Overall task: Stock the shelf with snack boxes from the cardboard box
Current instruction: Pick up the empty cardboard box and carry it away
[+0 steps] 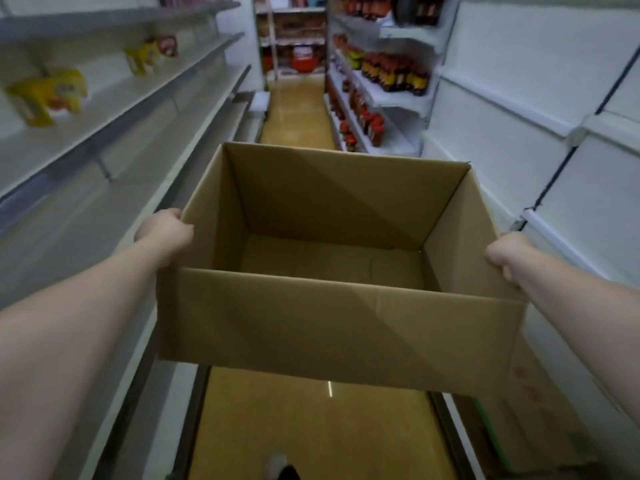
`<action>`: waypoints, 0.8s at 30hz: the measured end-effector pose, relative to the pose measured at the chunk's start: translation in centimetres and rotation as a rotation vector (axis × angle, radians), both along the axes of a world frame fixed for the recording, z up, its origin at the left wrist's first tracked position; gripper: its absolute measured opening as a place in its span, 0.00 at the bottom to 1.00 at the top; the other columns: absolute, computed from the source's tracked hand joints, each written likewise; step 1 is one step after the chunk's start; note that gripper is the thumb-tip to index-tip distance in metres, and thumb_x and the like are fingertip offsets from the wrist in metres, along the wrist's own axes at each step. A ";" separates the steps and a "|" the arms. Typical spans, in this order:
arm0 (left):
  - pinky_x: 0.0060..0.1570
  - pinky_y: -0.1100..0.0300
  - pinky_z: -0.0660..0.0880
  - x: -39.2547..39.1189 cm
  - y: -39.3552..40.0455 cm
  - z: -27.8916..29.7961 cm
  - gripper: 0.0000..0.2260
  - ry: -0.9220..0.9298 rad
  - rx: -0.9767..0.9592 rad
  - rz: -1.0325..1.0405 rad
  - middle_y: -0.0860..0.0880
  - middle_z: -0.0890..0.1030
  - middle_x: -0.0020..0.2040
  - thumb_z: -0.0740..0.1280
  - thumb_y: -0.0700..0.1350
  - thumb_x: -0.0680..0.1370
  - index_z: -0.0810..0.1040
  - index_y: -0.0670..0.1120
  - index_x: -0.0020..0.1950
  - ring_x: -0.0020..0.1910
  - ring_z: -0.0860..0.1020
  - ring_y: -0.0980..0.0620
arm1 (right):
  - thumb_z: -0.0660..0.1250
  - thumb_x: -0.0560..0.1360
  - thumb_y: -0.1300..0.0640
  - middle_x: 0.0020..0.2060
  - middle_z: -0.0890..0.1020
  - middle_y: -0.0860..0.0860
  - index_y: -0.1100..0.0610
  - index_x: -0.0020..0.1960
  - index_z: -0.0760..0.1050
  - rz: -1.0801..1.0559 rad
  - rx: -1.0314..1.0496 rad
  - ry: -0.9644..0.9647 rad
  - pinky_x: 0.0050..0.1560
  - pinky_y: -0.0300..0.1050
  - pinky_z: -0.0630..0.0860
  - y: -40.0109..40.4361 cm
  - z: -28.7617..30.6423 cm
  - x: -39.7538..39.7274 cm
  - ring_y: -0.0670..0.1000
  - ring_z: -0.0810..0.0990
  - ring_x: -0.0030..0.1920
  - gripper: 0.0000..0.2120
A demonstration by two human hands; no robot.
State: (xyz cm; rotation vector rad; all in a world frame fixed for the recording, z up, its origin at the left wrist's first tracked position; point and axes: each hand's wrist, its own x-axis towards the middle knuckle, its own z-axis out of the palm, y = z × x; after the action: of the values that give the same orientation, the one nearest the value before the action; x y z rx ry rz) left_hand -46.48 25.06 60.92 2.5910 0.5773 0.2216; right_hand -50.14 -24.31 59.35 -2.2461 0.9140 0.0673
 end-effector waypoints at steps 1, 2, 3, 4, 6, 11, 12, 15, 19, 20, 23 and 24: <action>0.53 0.48 0.75 3.2 -0.1 -0.1 0.20 0.006 0.004 -0.029 0.39 0.76 0.64 0.64 0.48 0.80 0.70 0.45 0.71 0.59 0.76 0.36 | 0.59 0.78 0.69 0.64 0.72 0.66 0.68 0.67 0.69 -0.046 0.024 -0.006 0.49 0.44 0.67 -0.1 -0.7 1.4 0.64 0.72 0.65 0.18; 0.51 0.48 0.76 7.5 -0.9 0.3 0.19 0.015 0.006 -0.077 0.39 0.77 0.62 0.64 0.48 0.80 0.71 0.46 0.71 0.57 0.77 0.37 | 0.59 0.78 0.69 0.60 0.75 0.67 0.68 0.64 0.71 -0.098 0.039 0.013 0.48 0.45 0.68 0.2 -0.6 3.2 0.64 0.73 0.64 0.15; 0.49 0.48 0.76 10.4 -1.3 0.3 0.19 0.029 0.012 -0.110 0.39 0.78 0.60 0.64 0.48 0.80 0.71 0.46 0.70 0.54 0.77 0.37 | 0.59 0.78 0.68 0.53 0.77 0.67 0.68 0.59 0.72 -0.120 0.031 0.015 0.48 0.48 0.71 0.0 -0.9 4.6 0.65 0.76 0.61 0.11; 0.47 0.48 0.77 13.4 -2.1 0.5 0.18 0.037 0.014 -0.147 0.40 0.79 0.58 0.63 0.48 0.80 0.72 0.46 0.70 0.52 0.78 0.39 | 0.58 0.78 0.68 0.46 0.78 0.66 0.71 0.58 0.72 -0.186 0.045 0.028 0.48 0.50 0.74 -0.4 -1.0 6.2 0.65 0.78 0.57 0.11; 0.45 0.48 0.78 19.8 -4.3 0.9 0.17 0.034 0.008 -0.223 0.41 0.79 0.54 0.63 0.48 0.80 0.73 0.46 0.68 0.49 0.78 0.41 | 0.55 0.79 0.68 0.46 0.77 0.64 0.72 0.60 0.71 -0.336 0.113 0.007 0.49 0.52 0.75 -1.0 -0.6 9.1 0.64 0.79 0.53 0.12; 0.47 0.47 0.78 34.0 -12.9 2.3 0.16 0.091 0.027 -0.458 0.42 0.79 0.52 0.62 0.47 0.81 0.73 0.45 0.67 0.48 0.78 0.42 | 0.59 0.77 0.70 0.43 0.74 0.63 0.70 0.57 0.73 -0.576 0.058 -0.006 0.41 0.49 0.72 -4.9 -1.5 14.3 0.60 0.76 0.43 0.10; 0.48 0.46 0.79 37.1 -15.4 2.2 0.14 0.107 0.008 -0.500 0.43 0.79 0.49 0.62 0.47 0.80 0.74 0.45 0.65 0.47 0.79 0.43 | 0.60 0.76 0.70 0.41 0.75 0.62 0.70 0.55 0.74 -0.615 0.041 0.007 0.39 0.49 0.72 -6.4 -2.3 15.7 0.60 0.77 0.42 0.09; 0.49 0.47 0.79 44.4 -21.4 0.4 0.09 0.160 0.000 -0.611 0.45 0.79 0.46 0.63 0.46 0.80 0.76 0.45 0.58 0.45 0.79 0.45 | 0.61 0.76 0.69 0.33 0.73 0.60 0.70 0.50 0.75 -0.680 0.020 0.069 0.33 0.47 0.72 -10.3 -4.6 19.5 0.58 0.74 0.34 0.06; 0.48 0.49 0.79 51.8 -28.0 -2.6 0.09 0.247 0.063 -0.683 0.46 0.78 0.45 0.62 0.46 0.80 0.76 0.45 0.58 0.45 0.79 0.47 | 0.61 0.76 0.71 0.32 0.73 0.60 0.71 0.41 0.73 -0.769 0.044 0.124 0.44 0.54 0.76 -15.1 -7.4 24.9 0.63 0.79 0.42 0.06; 0.48 0.49 0.79 54.2 -29.9 -3.4 0.09 0.272 0.092 -0.712 0.46 0.78 0.45 0.62 0.46 0.80 0.76 0.45 0.58 0.46 0.78 0.46 | 0.61 0.76 0.71 0.32 0.73 0.61 0.71 0.40 0.73 -0.794 0.065 0.157 0.47 0.56 0.77 -16.2 -8.5 26.4 0.64 0.78 0.43 0.06; 0.43 0.52 0.76 59.8 -34.1 -5.1 0.08 0.297 0.135 -0.805 0.46 0.77 0.44 0.61 0.45 0.80 0.75 0.45 0.57 0.44 0.77 0.47 | 0.60 0.77 0.71 0.34 0.72 0.61 0.71 0.40 0.72 -0.871 0.110 0.213 0.53 0.58 0.77 -17.9 -9.8 29.2 0.65 0.78 0.46 0.07; 0.41 0.53 0.74 61.4 -35.3 -5.8 0.08 0.300 0.150 -0.831 0.47 0.77 0.44 0.61 0.45 0.80 0.75 0.46 0.56 0.43 0.76 0.47 | 0.60 0.77 0.71 0.34 0.72 0.61 0.72 0.45 0.73 -0.879 0.120 0.214 0.51 0.56 0.76 -18.2 -10.2 29.8 0.64 0.77 0.43 0.05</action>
State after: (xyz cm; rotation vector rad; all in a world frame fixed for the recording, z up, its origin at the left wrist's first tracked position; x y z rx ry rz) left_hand 14.93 -10.22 55.15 2.7784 -0.4651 -0.4139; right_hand -20.37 -42.54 49.12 -1.5770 1.8736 -0.0395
